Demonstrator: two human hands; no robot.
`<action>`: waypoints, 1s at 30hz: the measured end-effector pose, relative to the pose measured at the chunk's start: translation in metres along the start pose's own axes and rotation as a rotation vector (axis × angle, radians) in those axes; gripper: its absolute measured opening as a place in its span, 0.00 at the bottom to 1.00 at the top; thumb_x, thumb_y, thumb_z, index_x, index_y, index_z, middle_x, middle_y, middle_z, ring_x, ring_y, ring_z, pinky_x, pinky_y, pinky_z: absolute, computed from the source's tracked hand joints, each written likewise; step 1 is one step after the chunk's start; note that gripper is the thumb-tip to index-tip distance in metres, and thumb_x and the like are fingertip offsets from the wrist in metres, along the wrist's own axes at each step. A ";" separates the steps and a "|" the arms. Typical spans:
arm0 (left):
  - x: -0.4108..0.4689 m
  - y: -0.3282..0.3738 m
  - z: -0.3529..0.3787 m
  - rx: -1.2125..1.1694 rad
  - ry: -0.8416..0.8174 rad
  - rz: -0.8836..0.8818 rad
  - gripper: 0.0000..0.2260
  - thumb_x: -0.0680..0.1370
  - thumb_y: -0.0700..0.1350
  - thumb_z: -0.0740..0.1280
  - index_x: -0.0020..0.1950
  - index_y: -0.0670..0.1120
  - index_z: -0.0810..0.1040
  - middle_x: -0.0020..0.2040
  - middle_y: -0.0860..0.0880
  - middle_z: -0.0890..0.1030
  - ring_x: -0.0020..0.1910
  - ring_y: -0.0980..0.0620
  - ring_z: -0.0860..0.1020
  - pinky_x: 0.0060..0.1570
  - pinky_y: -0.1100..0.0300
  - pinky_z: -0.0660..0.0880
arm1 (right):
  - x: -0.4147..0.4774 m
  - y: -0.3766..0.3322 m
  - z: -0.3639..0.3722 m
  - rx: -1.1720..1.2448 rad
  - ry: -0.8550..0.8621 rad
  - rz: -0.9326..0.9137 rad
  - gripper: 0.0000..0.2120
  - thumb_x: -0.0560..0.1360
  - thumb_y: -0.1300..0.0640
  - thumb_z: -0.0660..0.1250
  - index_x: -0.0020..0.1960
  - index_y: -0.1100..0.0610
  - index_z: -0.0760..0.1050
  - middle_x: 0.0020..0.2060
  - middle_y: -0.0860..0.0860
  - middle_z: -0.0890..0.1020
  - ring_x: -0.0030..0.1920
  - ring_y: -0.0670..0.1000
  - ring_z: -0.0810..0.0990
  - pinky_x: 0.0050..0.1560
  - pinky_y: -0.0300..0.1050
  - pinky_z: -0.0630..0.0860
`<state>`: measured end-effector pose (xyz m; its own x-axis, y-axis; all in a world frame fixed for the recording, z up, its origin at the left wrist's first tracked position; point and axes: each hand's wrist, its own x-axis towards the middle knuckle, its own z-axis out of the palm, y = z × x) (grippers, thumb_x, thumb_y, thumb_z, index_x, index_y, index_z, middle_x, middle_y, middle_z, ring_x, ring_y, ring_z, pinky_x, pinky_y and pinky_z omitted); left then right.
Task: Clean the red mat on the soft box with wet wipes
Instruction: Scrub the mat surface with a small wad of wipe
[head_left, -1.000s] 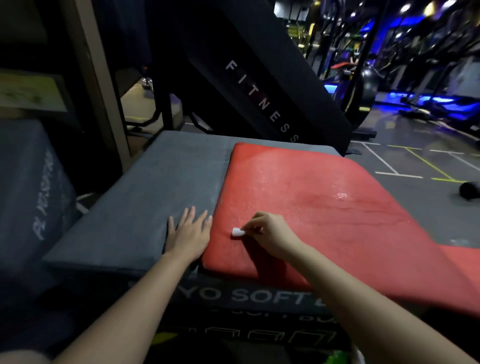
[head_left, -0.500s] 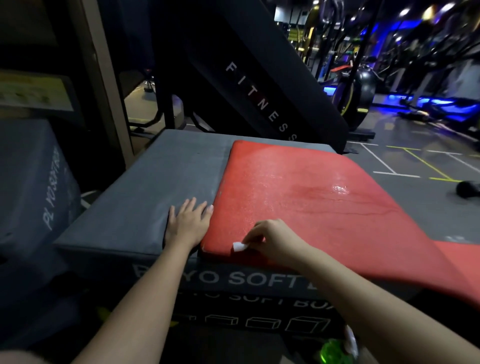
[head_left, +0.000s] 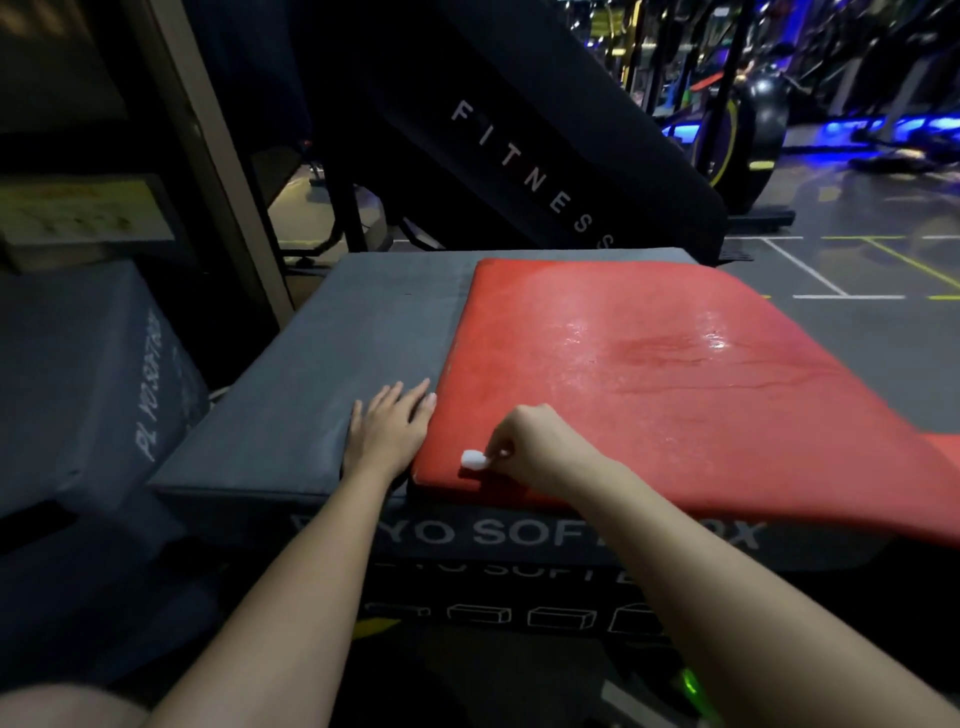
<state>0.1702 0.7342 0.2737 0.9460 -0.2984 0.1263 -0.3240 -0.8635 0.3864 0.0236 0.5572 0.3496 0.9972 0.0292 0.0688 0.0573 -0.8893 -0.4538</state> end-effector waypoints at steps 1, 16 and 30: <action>-0.001 -0.001 -0.001 -0.003 0.002 0.001 0.23 0.84 0.63 0.51 0.78 0.62 0.67 0.80 0.49 0.65 0.80 0.50 0.59 0.79 0.44 0.49 | -0.006 0.000 -0.005 -0.008 -0.049 -0.011 0.14 0.72 0.43 0.72 0.46 0.53 0.86 0.37 0.51 0.85 0.39 0.49 0.83 0.41 0.42 0.78; -0.006 0.025 -0.016 -0.014 -0.053 -0.025 0.25 0.80 0.64 0.62 0.60 0.45 0.84 0.62 0.46 0.75 0.66 0.43 0.70 0.68 0.50 0.66 | -0.023 0.013 -0.017 -0.013 0.035 -0.050 0.06 0.72 0.53 0.74 0.48 0.54 0.84 0.42 0.49 0.84 0.43 0.47 0.81 0.45 0.42 0.77; -0.053 0.054 -0.027 -0.059 -0.101 -0.202 0.29 0.83 0.65 0.54 0.66 0.40 0.67 0.64 0.36 0.79 0.64 0.35 0.77 0.58 0.46 0.73 | -0.011 0.027 -0.034 0.163 -0.060 0.080 0.20 0.64 0.36 0.74 0.42 0.52 0.84 0.34 0.52 0.84 0.32 0.48 0.78 0.31 0.38 0.71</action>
<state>0.1030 0.7141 0.3123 0.9852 -0.1639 -0.0504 -0.1244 -0.8855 0.4477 0.0129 0.5171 0.3669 0.9997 -0.0072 -0.0237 -0.0198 -0.8045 -0.5936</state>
